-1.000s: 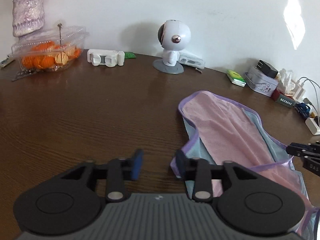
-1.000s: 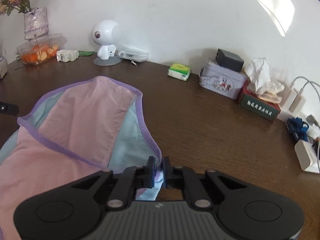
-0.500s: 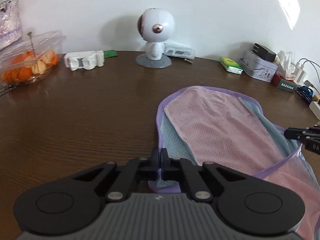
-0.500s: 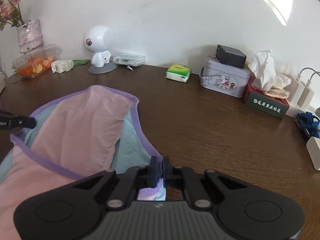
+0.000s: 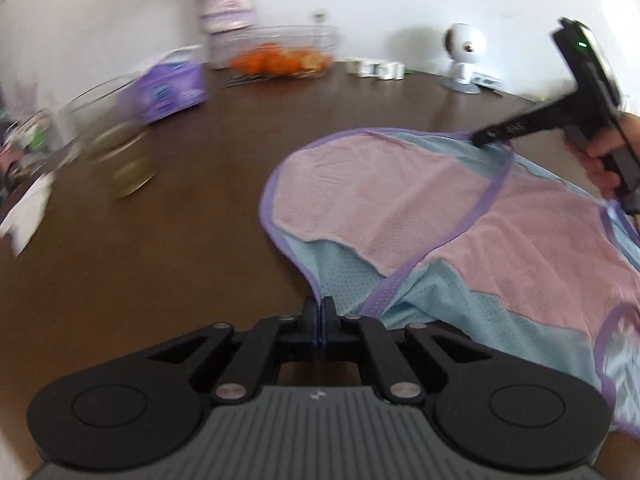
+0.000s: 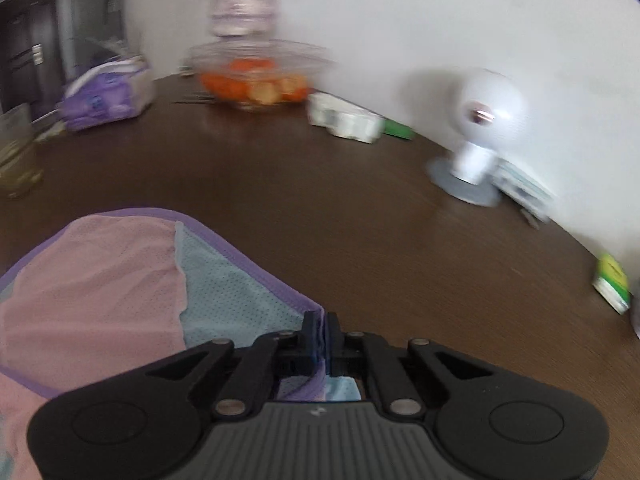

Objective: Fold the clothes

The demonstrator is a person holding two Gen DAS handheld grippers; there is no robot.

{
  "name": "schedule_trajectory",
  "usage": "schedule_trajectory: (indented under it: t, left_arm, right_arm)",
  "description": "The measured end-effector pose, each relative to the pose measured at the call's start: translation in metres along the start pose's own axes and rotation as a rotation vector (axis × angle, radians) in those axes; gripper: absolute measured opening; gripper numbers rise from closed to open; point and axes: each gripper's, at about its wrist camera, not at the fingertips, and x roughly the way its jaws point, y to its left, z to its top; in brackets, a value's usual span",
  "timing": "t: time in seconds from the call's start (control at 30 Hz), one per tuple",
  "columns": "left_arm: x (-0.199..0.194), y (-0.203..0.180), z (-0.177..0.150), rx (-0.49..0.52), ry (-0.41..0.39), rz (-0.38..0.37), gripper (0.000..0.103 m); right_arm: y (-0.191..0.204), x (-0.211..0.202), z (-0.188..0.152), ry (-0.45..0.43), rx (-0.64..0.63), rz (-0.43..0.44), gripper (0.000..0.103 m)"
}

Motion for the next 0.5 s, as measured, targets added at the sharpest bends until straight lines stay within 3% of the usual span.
schedule_trajectory:
  t: [0.07,0.2,0.3,0.33,0.37,0.4,0.43,0.47,0.5]
  left_arm:
    - [-0.026,0.013,-0.028,-0.069,-0.001,0.029,0.002]
    - [-0.067,0.035,-0.068,-0.191,-0.004,0.070,0.002]
    - [-0.081,0.046,-0.072,-0.243,0.000,0.137,0.005]
    - [-0.085,0.046,-0.071,-0.250,-0.010,0.151,0.016]
    - [-0.091,0.046,-0.070,-0.256,-0.025,0.162,0.035]
    - [-0.098,0.043,-0.069,-0.258,-0.053,0.165,0.045]
    - [-0.105,0.040,-0.068,-0.259,-0.082,0.160,0.052]
    - [-0.110,0.034,-0.066,-0.251,-0.103,0.135,0.053]
    - [-0.114,0.026,-0.064,-0.234,-0.118,0.084,0.054]
  right_arm:
    - [0.050,0.007,0.014,-0.020,-0.111,0.101,0.003]
    - [0.136,0.012,0.031,-0.039,-0.314,0.219,0.003]
    - [0.170,0.012,0.039,-0.046,-0.377,0.225,0.003]
    - [0.177,0.011,0.041,-0.047,-0.384,0.218,0.003]
    - [0.180,0.007,0.043,-0.049,-0.376,0.207,0.006]
    - [0.179,-0.002,0.043,-0.055,-0.367,0.192,0.011]
    - [0.177,-0.013,0.042,-0.068,-0.363,0.178,0.018]
    - [0.172,-0.029,0.037,-0.098,-0.379,0.166,0.025]
    - [0.165,-0.047,0.032,-0.129,-0.394,0.153,0.042]
